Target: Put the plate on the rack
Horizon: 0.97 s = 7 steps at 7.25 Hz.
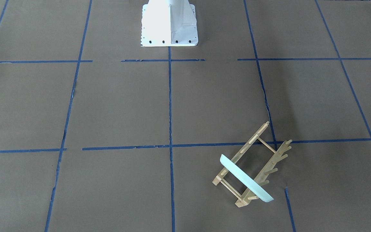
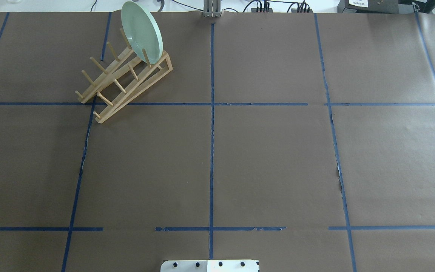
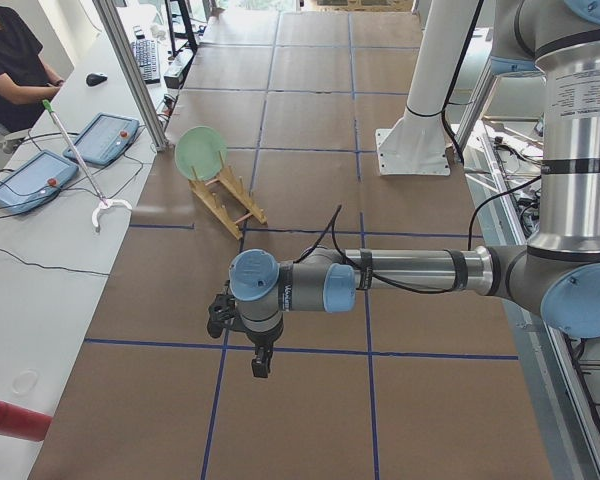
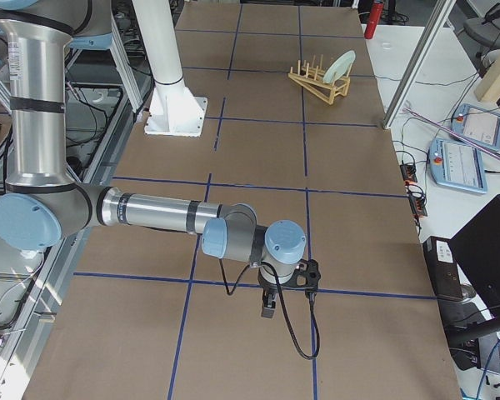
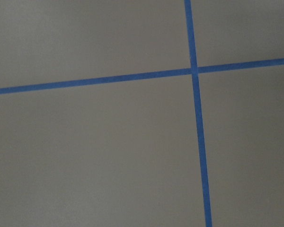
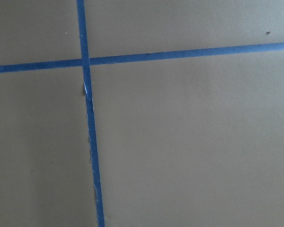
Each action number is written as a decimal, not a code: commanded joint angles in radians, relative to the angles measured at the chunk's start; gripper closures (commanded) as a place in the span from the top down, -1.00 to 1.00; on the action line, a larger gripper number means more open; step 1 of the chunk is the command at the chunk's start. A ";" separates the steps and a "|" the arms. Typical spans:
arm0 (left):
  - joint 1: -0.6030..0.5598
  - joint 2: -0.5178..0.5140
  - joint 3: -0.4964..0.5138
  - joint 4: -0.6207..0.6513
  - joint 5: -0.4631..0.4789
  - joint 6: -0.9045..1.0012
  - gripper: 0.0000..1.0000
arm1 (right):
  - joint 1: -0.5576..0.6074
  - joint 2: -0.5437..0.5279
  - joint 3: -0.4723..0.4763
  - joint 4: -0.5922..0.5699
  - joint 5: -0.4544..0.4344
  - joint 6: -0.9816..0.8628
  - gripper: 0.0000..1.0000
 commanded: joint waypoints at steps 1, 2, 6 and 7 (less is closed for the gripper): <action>-0.001 -0.004 -0.046 0.051 -0.015 0.002 1.00 | 0.000 0.000 0.000 0.000 0.000 0.000 1.00; -0.001 -0.004 -0.044 0.058 -0.041 0.002 1.00 | 0.000 0.000 0.000 0.000 0.000 0.000 1.00; 0.000 -0.006 -0.047 0.052 -0.044 0.003 1.00 | 0.000 0.000 0.000 0.000 0.000 0.000 1.00; 0.000 -0.006 -0.047 0.051 -0.044 0.003 1.00 | 0.000 0.000 0.000 0.000 0.000 0.000 1.00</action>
